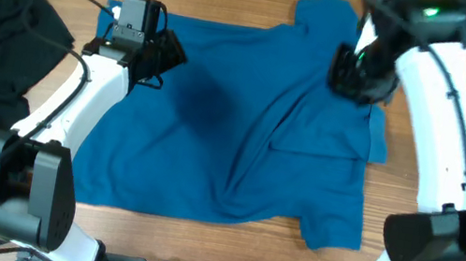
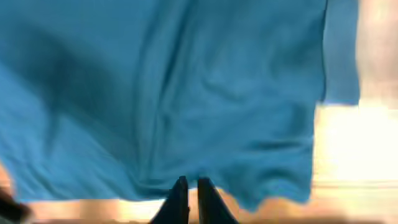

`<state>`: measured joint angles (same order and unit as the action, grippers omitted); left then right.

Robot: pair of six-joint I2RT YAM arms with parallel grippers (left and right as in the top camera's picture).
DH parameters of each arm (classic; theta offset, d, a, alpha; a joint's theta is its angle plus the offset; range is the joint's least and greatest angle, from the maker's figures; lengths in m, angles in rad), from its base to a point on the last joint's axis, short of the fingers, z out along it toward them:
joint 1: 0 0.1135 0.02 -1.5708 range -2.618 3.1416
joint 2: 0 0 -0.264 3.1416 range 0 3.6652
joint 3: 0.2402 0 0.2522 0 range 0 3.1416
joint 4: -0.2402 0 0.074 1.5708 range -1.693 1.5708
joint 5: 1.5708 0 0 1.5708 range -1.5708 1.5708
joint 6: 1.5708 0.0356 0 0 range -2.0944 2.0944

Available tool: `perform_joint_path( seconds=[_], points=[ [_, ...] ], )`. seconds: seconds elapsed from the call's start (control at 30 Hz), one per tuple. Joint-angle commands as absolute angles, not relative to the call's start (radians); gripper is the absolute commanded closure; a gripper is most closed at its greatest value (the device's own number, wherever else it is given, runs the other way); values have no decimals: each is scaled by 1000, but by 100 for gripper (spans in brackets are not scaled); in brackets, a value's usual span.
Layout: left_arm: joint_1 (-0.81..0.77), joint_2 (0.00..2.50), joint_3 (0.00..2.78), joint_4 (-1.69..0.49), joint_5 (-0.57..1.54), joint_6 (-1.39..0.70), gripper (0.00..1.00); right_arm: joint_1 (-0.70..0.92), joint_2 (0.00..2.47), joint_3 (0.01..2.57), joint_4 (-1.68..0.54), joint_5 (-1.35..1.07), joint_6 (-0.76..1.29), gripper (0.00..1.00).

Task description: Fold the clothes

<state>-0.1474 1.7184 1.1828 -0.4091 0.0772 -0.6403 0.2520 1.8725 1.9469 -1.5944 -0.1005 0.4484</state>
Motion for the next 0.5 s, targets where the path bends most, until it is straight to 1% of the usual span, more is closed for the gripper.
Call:
perform_joint_path(
  seconds=[0.0,0.1,0.2,0.27,0.47],
  points=[
    [-145,1771,1192,-349,100,-606,61,251,1757,1689,-1560,-45,560,96],
    [-145,1863,1192,-278,100,-606,73,251,1695,1437,-1420,-105,604,96],
    [-145,1914,1192,-234,75,-606,79,249,1696,1257,-1276,-120,608,96],
    [-144,1935,1192,-208,40,-606,81,236,1696,1154,-1195,-120,637,96],
    [-142,2009,1192,-128,-3,-606,84,195,1696,992,-1077,-136,688,96]
  ],
)
